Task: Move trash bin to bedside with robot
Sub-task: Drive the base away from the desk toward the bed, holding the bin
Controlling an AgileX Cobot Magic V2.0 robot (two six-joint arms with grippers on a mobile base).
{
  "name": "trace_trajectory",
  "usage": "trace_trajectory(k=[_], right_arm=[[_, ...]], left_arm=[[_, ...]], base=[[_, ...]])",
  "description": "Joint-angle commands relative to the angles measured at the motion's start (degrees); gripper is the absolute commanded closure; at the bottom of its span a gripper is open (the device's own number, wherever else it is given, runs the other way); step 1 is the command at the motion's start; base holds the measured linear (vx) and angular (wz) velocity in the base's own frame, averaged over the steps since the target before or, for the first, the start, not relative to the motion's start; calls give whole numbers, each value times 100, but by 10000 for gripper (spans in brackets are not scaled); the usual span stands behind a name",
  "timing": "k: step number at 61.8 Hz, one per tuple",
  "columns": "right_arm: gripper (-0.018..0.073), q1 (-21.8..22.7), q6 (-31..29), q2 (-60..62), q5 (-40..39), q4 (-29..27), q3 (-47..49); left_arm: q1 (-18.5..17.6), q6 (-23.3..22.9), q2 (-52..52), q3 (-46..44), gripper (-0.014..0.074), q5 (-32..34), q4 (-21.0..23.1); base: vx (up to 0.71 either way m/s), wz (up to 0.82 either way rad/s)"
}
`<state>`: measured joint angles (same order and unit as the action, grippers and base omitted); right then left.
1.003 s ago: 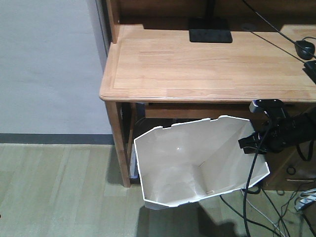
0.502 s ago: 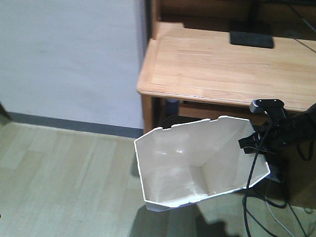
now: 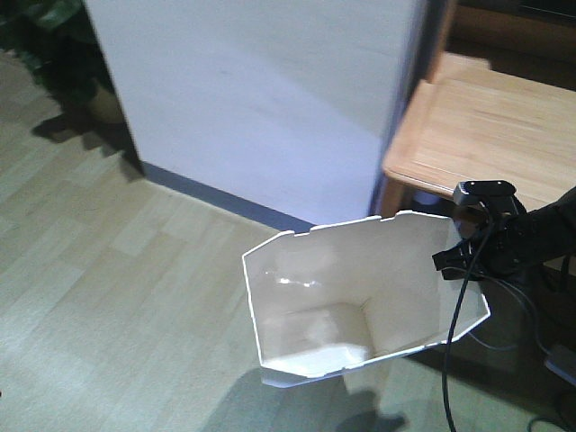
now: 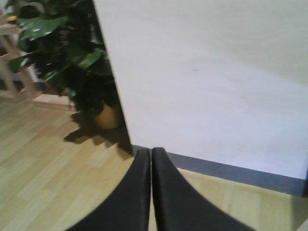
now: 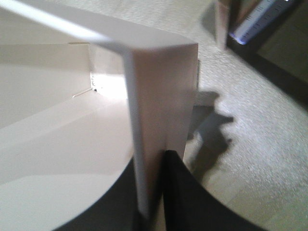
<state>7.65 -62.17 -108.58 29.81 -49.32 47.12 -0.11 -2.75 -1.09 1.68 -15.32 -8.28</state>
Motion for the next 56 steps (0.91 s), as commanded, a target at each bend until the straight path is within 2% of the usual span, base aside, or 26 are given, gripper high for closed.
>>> trace_trajectory(k=[1,56], right_arm=[[566,10,74,377,489,-566,148],[566,10,74,377,489,-566,148]], left_arm=[[-34,-46,-54,160,602,423,24],[-34,-46,-54,160,602,423,24]], base=[[2,57],[10,48]])
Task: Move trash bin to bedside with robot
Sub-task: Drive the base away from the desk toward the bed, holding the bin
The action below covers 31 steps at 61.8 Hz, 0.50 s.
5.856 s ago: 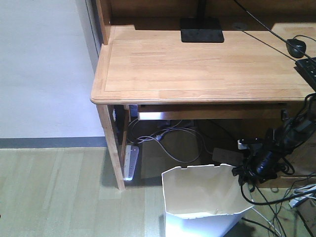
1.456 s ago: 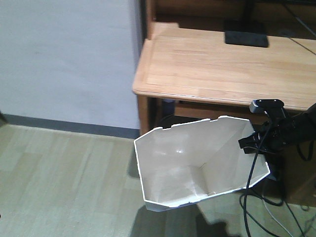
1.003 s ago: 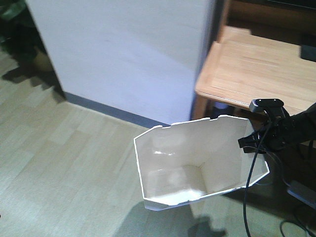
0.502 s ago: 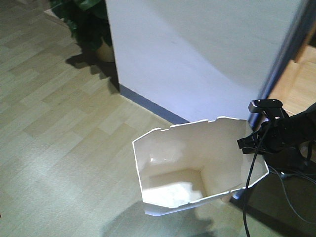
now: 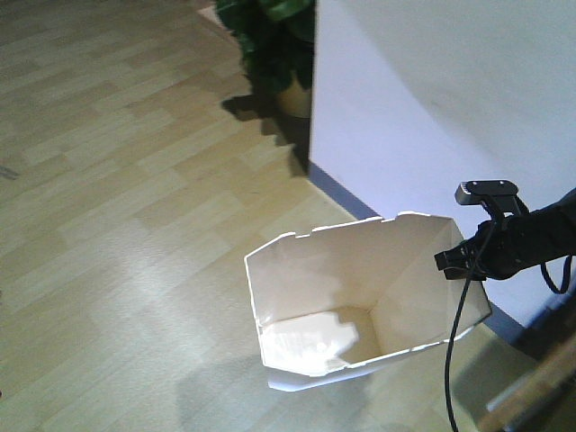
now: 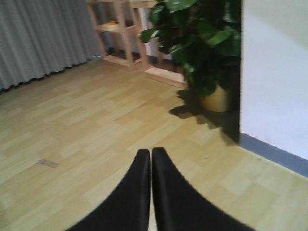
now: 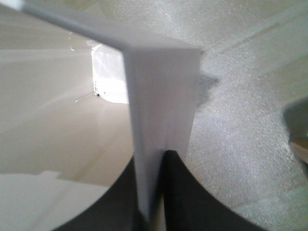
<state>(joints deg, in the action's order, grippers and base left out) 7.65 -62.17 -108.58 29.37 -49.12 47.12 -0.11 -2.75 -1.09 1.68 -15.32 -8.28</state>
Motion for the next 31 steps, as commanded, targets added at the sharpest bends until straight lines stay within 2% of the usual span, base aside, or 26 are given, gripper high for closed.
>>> trace_trajectory(k=[1,31], right_arm=[[566,10,74,377,533,-586,148],[566,10,74,377,528,-586,148]], left_arm=[[-34,-46,-54,160,602,423,24],[-34,-46,-54,160,602,423,24]], base=[[15,59],[16,62]])
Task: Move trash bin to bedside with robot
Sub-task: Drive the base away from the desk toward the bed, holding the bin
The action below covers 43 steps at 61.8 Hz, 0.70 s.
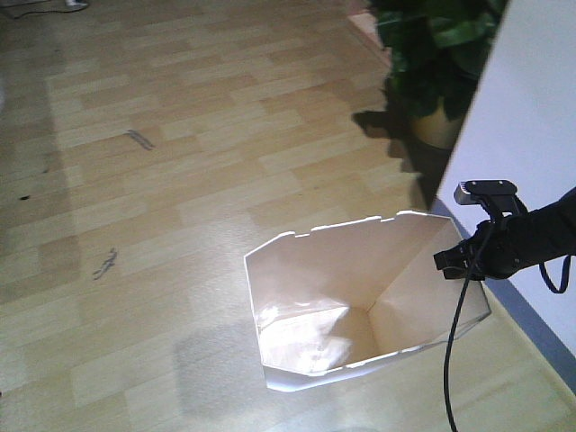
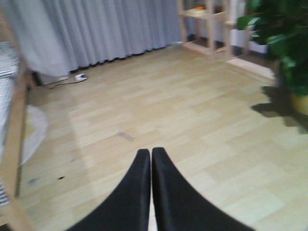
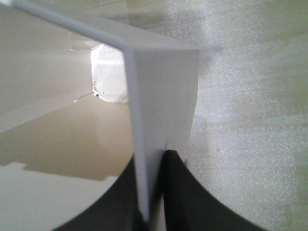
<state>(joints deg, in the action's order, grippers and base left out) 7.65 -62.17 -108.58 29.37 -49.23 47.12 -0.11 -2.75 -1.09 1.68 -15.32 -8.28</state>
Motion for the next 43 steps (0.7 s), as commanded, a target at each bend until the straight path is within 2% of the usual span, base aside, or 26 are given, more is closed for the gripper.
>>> trace_trajectory(k=[1,24,43], right_arm=[[566,10,74,377,528,-575,148],[566,10,74,377,528,-575,148],[566,10,74,377,528,-575,148]], left_arm=[[-34,-46,-54,160,602,423,24],[-34,-46,-54,160,602,423,24],[-34,-46,-54,160,602,423,24]], base=[[16,57],[18,47],[24,19]])
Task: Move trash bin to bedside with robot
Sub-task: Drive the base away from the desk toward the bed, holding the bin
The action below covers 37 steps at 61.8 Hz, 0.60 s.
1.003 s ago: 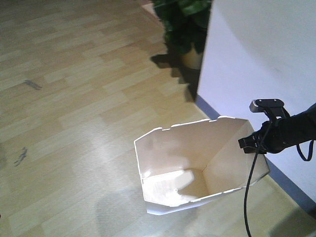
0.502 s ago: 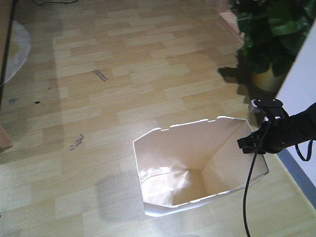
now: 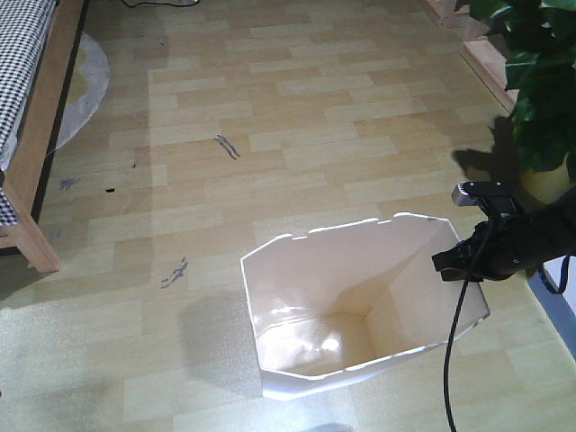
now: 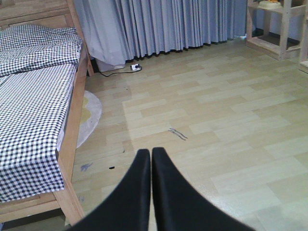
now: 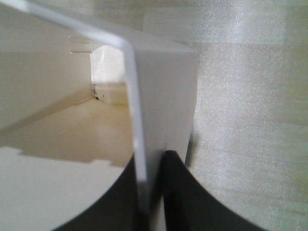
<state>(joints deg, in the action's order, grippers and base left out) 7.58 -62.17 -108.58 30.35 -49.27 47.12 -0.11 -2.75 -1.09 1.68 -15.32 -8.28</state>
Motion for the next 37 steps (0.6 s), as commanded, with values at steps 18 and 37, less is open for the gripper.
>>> trace_trajectory(k=[18,37], right_arm=[[566,18,74,377,430,-571,148],[566,18,74,377,436,-571,148]], left_arm=[[-34,-46,-54,160,602,423,24],[-34,-46,-54,160,602,423,24]], base=[[28,11],[31,16]])
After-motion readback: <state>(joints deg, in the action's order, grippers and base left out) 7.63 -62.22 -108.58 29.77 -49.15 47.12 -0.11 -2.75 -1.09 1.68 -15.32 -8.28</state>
